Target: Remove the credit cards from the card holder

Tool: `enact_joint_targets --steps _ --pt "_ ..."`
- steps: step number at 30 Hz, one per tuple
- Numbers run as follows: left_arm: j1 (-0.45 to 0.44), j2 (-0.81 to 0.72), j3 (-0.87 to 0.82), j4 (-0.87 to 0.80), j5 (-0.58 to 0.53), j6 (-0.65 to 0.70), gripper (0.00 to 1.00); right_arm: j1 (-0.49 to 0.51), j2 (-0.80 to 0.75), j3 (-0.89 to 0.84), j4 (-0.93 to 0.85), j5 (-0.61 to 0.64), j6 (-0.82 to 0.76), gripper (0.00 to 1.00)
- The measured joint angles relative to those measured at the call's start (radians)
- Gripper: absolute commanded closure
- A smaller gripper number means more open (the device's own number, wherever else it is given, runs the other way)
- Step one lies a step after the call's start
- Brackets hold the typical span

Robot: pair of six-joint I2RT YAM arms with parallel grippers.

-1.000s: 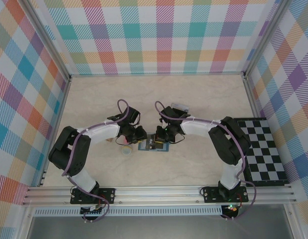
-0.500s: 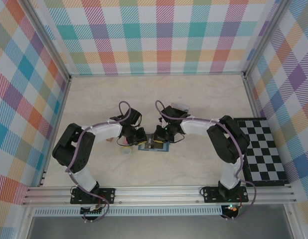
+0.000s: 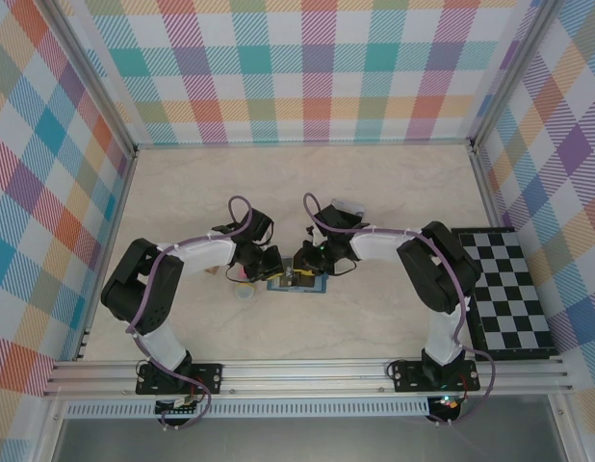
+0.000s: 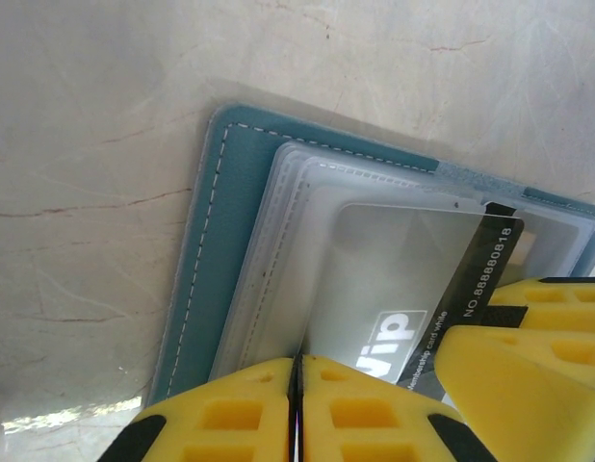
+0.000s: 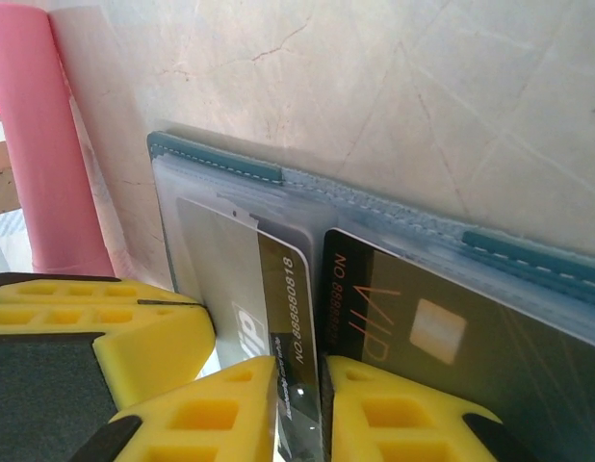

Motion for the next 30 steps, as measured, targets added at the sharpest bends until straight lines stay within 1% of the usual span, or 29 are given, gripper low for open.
enact_joint_targets --steps 4,9,11,14,16,18,23,26,30 --pt "0.000 0.000 0.000 0.000 0.000 0.000 0.91 0.000 0.000 0.000 0.000 0.000 -0.002 0.82" --pt "0.000 0.000 0.000 0.000 0.000 0.000 0.90 -0.001 0.000 -0.001 0.002 -0.001 -0.005 0.92" --pt "0.000 0.000 0.000 0.000 0.000 0.000 0.88 -0.002 -0.003 -0.003 0.001 0.001 -0.009 0.94" --pt "0.000 0.000 0.001 0.000 -0.001 0.001 0.82 -0.001 -0.028 -0.010 -0.004 0.009 -0.023 0.97" --pt "0.000 0.000 0.003 0.000 0.000 0.002 0.79 -0.001 -0.065 -0.018 -0.023 0.030 -0.038 1.00" --pt "-0.001 0.000 0.010 0.000 0.001 0.006 0.76 -0.002 -0.113 -0.032 -0.050 0.049 -0.057 1.00" --pt "-0.001 -0.008 0.022 -0.005 0.026 0.026 0.63 -0.022 -0.242 -0.056 -0.142 0.090 -0.101 1.00" --pt "-0.001 -0.026 0.053 -0.051 0.018 0.041 0.55 -0.029 -0.327 -0.055 -0.189 0.127 -0.135 1.00" --pt "0.002 -0.094 0.117 -0.116 -0.017 0.059 0.37 -0.039 -0.422 -0.025 -0.273 0.218 -0.208 1.00"
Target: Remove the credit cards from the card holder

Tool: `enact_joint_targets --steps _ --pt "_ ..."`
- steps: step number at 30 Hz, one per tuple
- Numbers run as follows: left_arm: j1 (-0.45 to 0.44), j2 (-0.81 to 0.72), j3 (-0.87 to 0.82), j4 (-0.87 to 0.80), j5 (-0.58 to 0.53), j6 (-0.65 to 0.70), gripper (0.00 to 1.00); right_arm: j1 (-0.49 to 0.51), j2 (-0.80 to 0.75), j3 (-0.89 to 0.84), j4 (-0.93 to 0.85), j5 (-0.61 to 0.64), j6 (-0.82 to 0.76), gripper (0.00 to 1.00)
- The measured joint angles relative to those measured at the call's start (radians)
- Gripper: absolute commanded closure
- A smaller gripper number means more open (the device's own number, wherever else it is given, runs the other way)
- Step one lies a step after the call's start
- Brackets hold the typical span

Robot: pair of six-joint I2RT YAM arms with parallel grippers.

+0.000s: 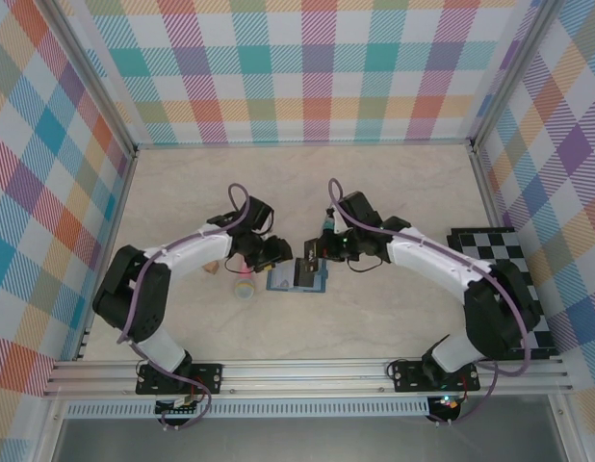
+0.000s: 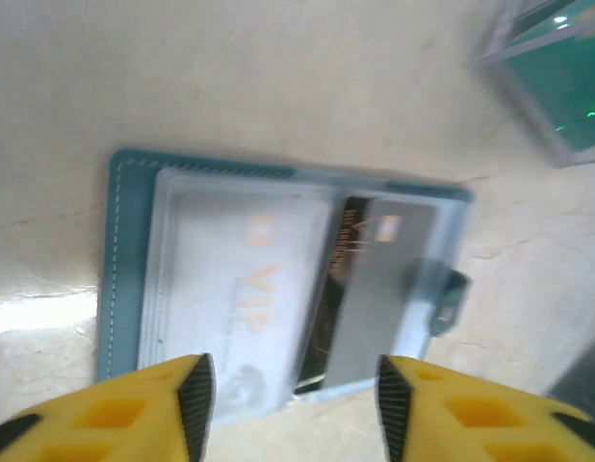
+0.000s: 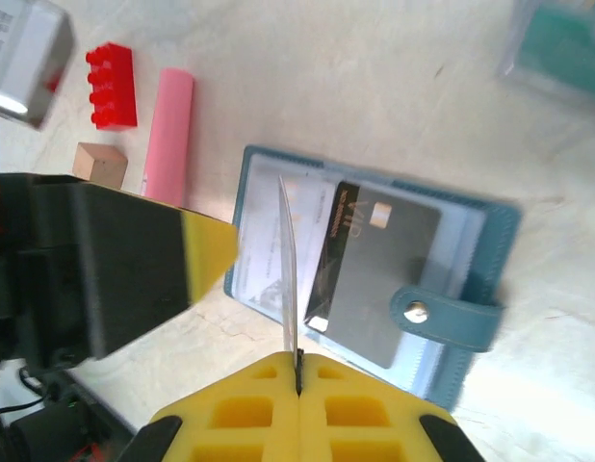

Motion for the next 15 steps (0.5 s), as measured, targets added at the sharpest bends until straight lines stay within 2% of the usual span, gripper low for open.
enact_joint_targets --steps 5,9,12,15 --pt "0.019 -0.112 0.027 -0.053 -0.063 0.018 0.19 -0.032 -0.068 0.077 -0.077 0.116 -0.155 1.00" --pt "0.038 -0.166 0.027 -0.097 -0.108 0.035 0.06 -0.111 -0.063 0.185 -0.126 0.167 -0.299 1.00" --pt "0.041 -0.199 0.027 -0.113 -0.117 0.055 0.00 -0.168 -0.022 0.276 -0.141 0.183 -0.415 1.00" --pt "0.041 -0.229 0.027 -0.129 -0.130 0.076 0.00 -0.201 0.025 0.318 -0.129 0.185 -0.560 1.00"
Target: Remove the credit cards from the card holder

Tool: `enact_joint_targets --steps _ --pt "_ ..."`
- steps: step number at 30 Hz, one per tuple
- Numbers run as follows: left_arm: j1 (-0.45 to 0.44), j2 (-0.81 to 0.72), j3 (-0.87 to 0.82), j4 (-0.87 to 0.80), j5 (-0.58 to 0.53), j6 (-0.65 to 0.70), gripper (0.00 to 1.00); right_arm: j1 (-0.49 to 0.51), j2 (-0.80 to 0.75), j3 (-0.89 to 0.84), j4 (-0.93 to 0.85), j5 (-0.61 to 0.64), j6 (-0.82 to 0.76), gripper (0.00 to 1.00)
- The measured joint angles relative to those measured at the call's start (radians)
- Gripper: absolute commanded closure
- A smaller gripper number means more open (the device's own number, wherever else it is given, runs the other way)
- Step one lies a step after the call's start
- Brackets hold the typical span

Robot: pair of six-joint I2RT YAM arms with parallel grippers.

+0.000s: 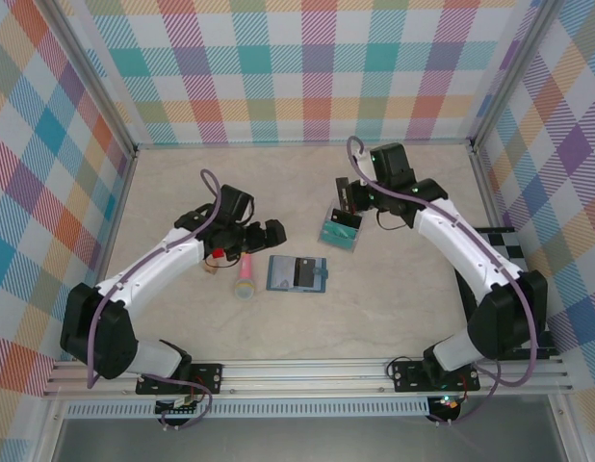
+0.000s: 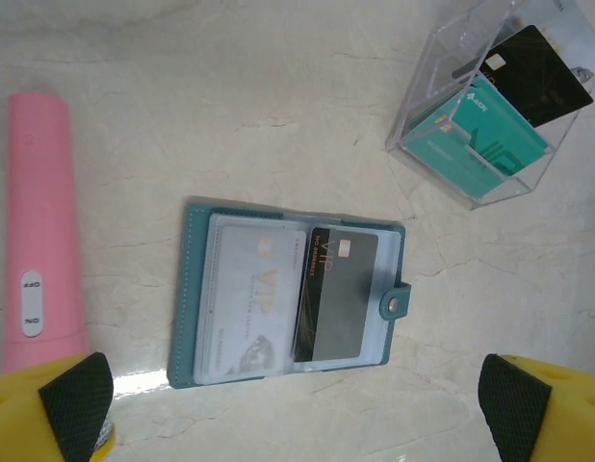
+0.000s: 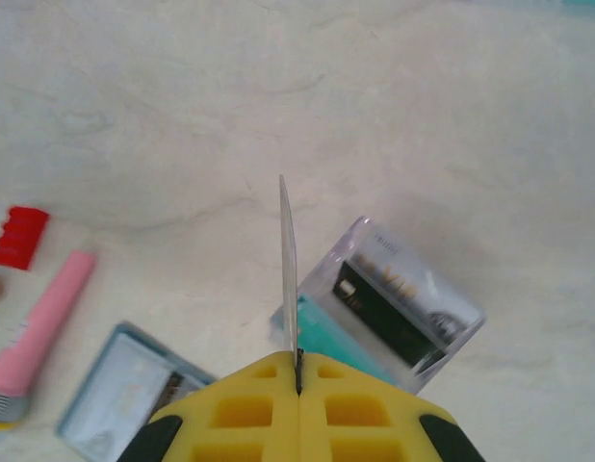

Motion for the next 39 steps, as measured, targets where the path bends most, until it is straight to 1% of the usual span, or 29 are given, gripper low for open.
enact_joint_targets --steps 4,10,17,23,30,36,39 --pt "0.000 -0.006 0.000 -0.024 -0.023 0.021 0.00 -0.024 0.077 0.047 -0.016 -0.040 -0.195 1.00" --pt "0.006 0.000 0.000 -0.028 -0.022 0.028 0.00 -0.038 0.216 0.169 -0.097 -0.069 -0.455 1.00" --pt "0.017 0.052 0.002 -0.042 -0.018 0.057 0.00 -0.039 0.344 0.260 -0.219 -0.055 -0.665 1.00" --pt "0.018 0.065 0.004 -0.053 -0.014 0.076 0.00 -0.039 0.411 0.285 -0.269 -0.007 -0.756 1.00" --pt "0.018 0.077 0.011 -0.058 -0.003 0.077 0.00 -0.039 0.452 0.307 -0.284 0.049 -0.806 1.00" --pt "0.018 0.077 0.011 -0.058 0.005 0.077 0.00 -0.039 0.452 0.305 -0.286 0.074 -0.841 0.93" --pt "0.019 0.077 0.011 -0.057 0.008 0.077 0.00 -0.039 0.452 0.301 -0.279 0.086 -0.848 0.91"
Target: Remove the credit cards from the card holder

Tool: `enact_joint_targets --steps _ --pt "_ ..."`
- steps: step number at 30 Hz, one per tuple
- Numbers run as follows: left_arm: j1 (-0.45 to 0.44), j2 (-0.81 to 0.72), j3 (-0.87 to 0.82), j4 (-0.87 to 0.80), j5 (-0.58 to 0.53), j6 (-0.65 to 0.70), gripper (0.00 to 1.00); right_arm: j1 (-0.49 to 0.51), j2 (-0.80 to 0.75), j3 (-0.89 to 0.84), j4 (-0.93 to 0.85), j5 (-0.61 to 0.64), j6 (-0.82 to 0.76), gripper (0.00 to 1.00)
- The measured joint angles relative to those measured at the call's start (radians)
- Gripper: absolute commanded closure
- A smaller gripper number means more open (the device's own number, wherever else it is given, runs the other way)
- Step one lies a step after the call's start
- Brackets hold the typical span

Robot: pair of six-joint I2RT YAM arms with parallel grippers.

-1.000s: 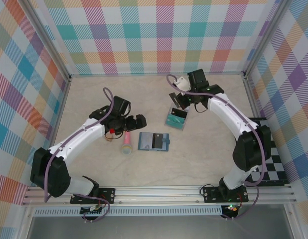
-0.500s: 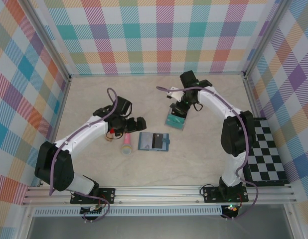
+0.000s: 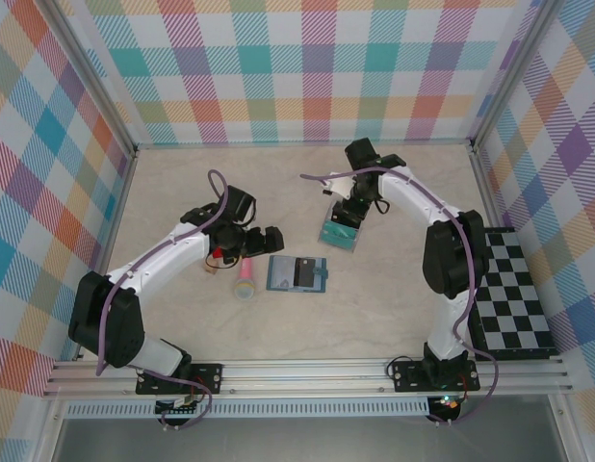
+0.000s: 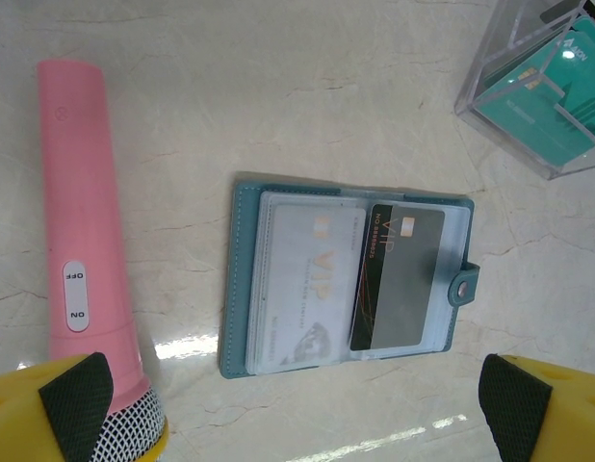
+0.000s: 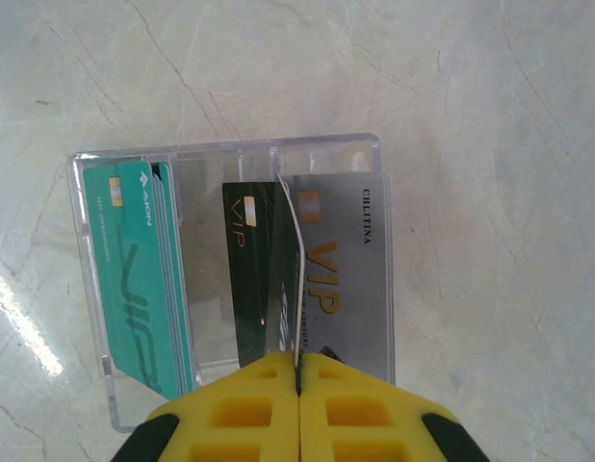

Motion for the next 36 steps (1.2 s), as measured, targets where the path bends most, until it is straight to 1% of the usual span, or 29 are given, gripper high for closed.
enact_joint_targets --steps 3,8,13,17,19,22,25,27,30,31,33,34,36 --pt "0.000 0.000 0.000 0.000 0.000 0.000 0.00 0.000 0.006 -0.002 0.016 0.018 -0.008 0.85" --pt "0.000 0.000 -0.004 0.000 0.000 0.000 0.00 -0.002 0.009 -0.007 0.036 0.021 0.000 0.79" --pt "0.000 0.000 -0.004 0.004 0.013 -0.001 0.00 -0.004 -0.003 -0.008 0.046 0.005 0.044 0.76" --pt "0.000 0.000 -0.012 0.014 0.041 -0.002 0.04 -0.004 -0.069 -0.035 0.076 -0.035 0.131 0.73" --pt "0.000 0.000 -0.019 0.021 0.061 -0.005 0.07 -0.002 -0.137 -0.082 0.109 -0.068 0.202 0.72" --pt "0.000 0.001 -0.032 0.039 0.093 -0.009 0.10 0.016 -0.290 -0.212 0.191 -0.107 0.328 0.71" --pt "-0.003 0.012 -0.037 0.057 0.119 -0.021 0.14 0.066 -0.444 -0.349 0.277 -0.131 0.494 0.68" --pt "-0.011 0.029 -0.040 0.076 0.134 -0.035 0.18 0.104 -0.504 -0.400 0.306 -0.130 0.615 0.68" --pt "-0.029 0.057 -0.048 0.104 0.151 -0.060 0.25 0.155 -0.533 -0.428 0.307 -0.130 0.816 0.66" --pt "-0.037 0.067 -0.053 0.117 0.153 -0.069 0.29 0.163 -0.532 -0.432 0.304 -0.130 0.886 0.66" --pt "-0.054 0.084 -0.064 0.145 0.158 -0.095 0.36 0.181 -0.531 -0.459 0.308 -0.132 1.006 0.61" --pt "-0.063 0.092 -0.071 0.162 0.160 -0.111 0.42 0.190 -0.531 -0.480 0.311 -0.130 1.057 0.58" --pt "-0.074 0.109 -0.084 0.194 0.166 -0.144 0.48 0.226 -0.526 -0.527 0.313 -0.130 1.153 0.58"
